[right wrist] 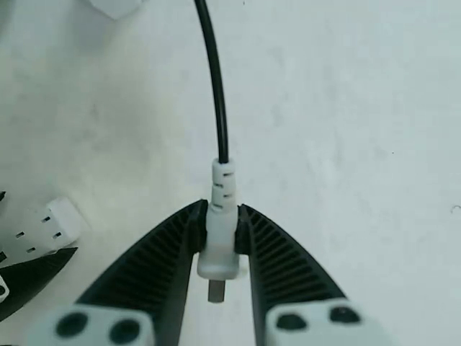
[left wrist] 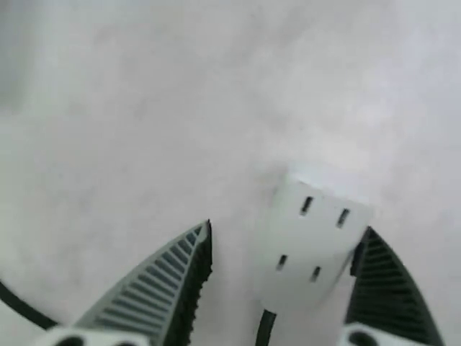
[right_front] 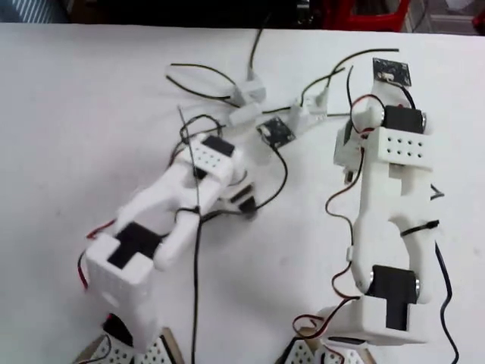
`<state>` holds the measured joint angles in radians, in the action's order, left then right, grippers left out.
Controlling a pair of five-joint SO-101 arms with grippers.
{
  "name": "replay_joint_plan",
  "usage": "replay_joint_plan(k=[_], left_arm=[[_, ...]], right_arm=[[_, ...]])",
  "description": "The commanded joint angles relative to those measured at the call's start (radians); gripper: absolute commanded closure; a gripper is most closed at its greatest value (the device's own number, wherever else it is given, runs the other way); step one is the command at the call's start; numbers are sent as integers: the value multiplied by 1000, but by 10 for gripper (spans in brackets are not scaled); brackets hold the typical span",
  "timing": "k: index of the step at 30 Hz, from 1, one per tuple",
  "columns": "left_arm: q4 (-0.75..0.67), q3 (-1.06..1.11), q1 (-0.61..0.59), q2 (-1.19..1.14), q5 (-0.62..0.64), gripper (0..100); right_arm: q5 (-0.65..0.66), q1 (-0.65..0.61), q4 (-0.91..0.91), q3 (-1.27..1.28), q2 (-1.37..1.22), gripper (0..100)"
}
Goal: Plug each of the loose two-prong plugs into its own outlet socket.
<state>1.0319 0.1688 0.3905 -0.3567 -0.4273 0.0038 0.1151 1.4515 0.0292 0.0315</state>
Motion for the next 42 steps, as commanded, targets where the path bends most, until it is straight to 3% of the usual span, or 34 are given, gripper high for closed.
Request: replay_joint_plan(k=[1, 4, 7, 13, 24, 31, 35, 42], left_arm=[[46, -109, 10, -35, 3, 793], [46, -110, 4, -36, 11, 826], [49, -110, -7, -19, 110, 816], [87, -104, -15, 50, 224, 659], [206, -54, -87, 340, 227, 675], [78, 226, -99, 648, 219, 701], [-25, 382, -163, 835, 229, 701], [-149, 540, -278, 931, 354, 701]], right_arm=[[8, -5, -13, -5, 47, 981], [8, -5, -13, -5, 42, 981], [8, -5, -10, -5, 42, 981], [8, -5, -8, -5, 50, 981], [9, -116, -2, 3, 223, 981], [12, -348, -5, 84, 323, 981], [74, -463, -7, 123, 352, 981], [80, -598, -7, 126, 398, 981]])
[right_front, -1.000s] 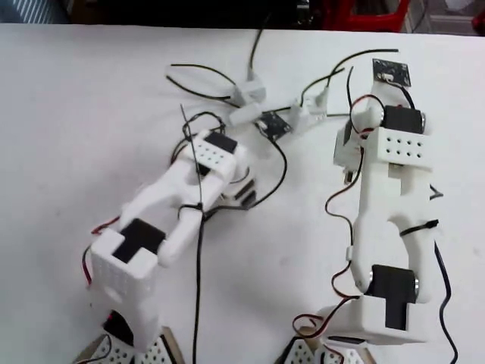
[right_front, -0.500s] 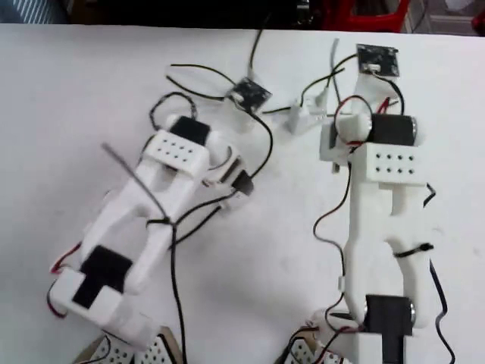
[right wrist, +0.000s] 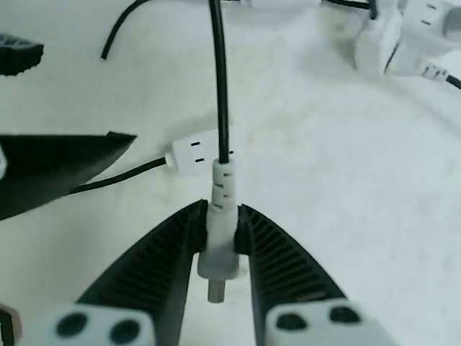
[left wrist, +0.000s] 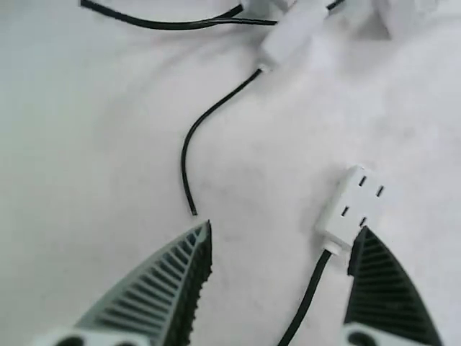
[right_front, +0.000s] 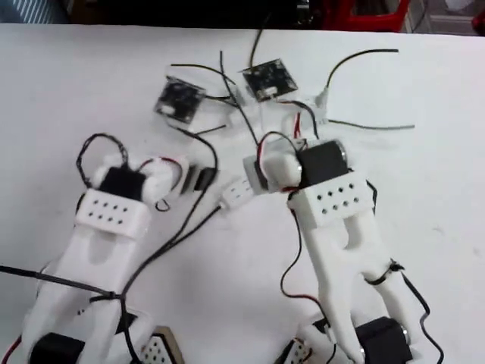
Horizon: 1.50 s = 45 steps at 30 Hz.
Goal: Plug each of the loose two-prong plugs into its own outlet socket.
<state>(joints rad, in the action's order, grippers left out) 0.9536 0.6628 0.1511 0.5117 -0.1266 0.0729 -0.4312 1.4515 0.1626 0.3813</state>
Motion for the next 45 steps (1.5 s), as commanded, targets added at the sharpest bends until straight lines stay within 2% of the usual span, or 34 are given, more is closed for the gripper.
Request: replay_joint_plan(k=[1, 7, 14, 22, 30, 34, 39, 45], left_arm=[[-84, 58, -39, 62, 58, 701], [-114, 84, -39, 68, 75, 701], [-143, 84, -58, 70, 161, 701], [-141, 83, -21, 85, 160, 701], [-92, 166, 68, 298, 158, 701], [-92, 209, 107, 354, 130, 666], [-94, 212, 99, 360, 132, 665], [-91, 213, -16, 360, 201, 665]], right_arm=[[11, -70, -4, -8, 58, 981], [12, -140, -12, 23, 122, 981], [6, -165, -203, 233, 137, 981], [5, -225, -285, 327, 130, 981], [5, -223, -309, 362, 136, 981], [5, -223, -306, 362, 137, 981], [5, -208, -305, 364, 137, 981], [8, -85, -351, 364, 128, 981]])
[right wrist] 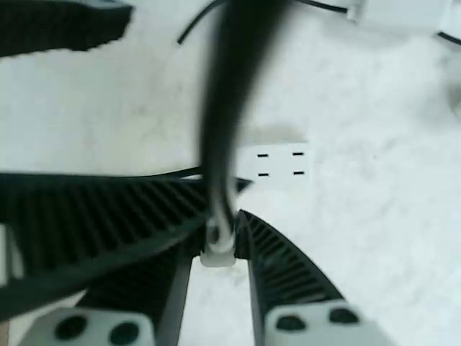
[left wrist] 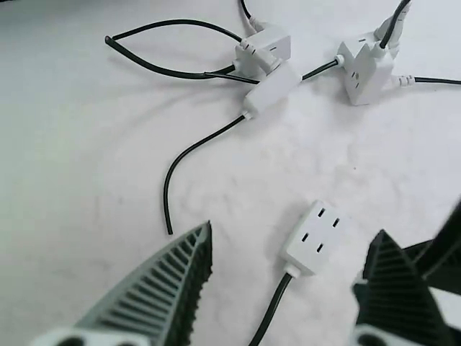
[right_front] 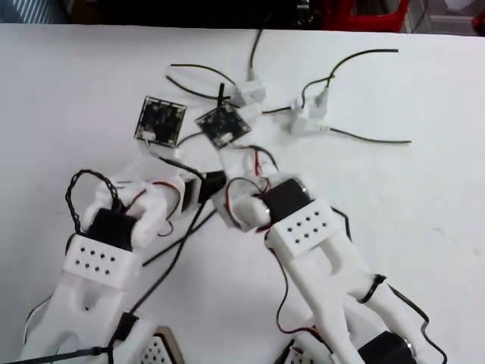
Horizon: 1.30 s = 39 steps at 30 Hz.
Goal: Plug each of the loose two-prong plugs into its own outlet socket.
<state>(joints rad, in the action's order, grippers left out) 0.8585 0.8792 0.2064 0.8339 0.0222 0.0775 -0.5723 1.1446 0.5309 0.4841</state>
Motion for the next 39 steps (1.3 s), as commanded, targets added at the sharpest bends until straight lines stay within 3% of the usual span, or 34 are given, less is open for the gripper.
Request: replay_joint_plan(k=[1, 4, 11, 20, 39], left_arm=[[5, -3, -94, 38, 64, 665], [-2, 20, -145, 41, 75, 665], [0, 46, -154, 42, 68, 665], [5, 46, -154, 42, 68, 665], [5, 46, -154, 42, 68, 665]], right_arm=[[6, 73, -65, 5, 22, 981], [26, 90, -194, 75, -2, 981], [210, 114, -538, 258, -105, 981], [219, 151, -697, 296, -206, 981], [212, 153, -673, 296, -280, 981]])
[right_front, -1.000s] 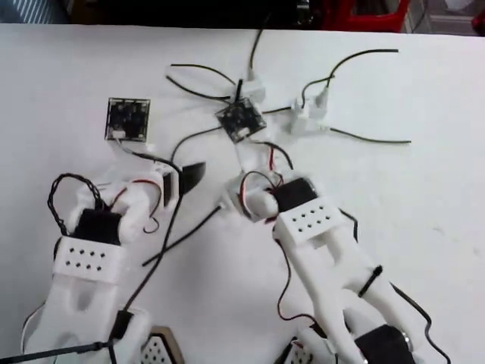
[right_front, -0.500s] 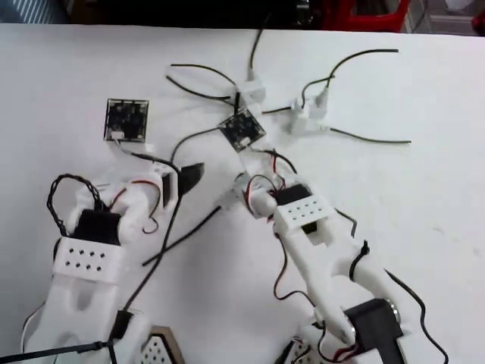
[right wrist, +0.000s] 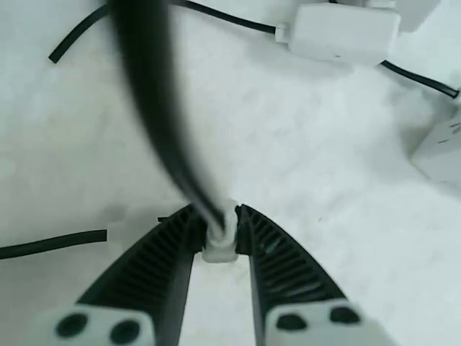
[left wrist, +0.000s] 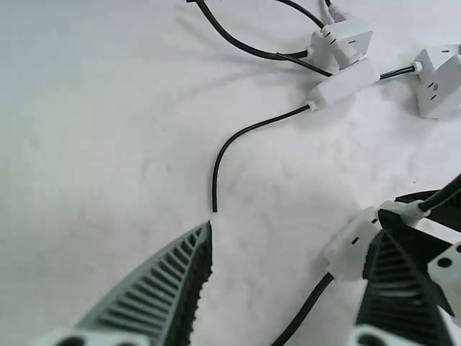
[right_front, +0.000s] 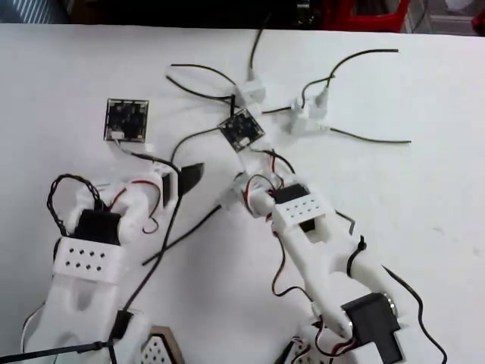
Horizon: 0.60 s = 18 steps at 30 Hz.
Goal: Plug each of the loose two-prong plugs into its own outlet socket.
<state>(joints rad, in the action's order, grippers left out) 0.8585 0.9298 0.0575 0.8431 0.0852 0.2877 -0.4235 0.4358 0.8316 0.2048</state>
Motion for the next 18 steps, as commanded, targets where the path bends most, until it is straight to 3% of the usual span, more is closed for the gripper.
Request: replay_joint_plan(k=[1, 7, 13, 18], left_arm=[[5, -5, -5, 33, 5, 665], [3, -5, -5, 33, 5, 665], [5, -5, -5, 33, 5, 665], [5, -5, -5, 33, 5, 665]], right_arm=[[2, 4, 41, -5, -1, 981], [-2, 5, 45, -3, -12, 981], [-132, 5, 45, -5, -8, 981], [-141, 15, 39, 25, -13, 981]])
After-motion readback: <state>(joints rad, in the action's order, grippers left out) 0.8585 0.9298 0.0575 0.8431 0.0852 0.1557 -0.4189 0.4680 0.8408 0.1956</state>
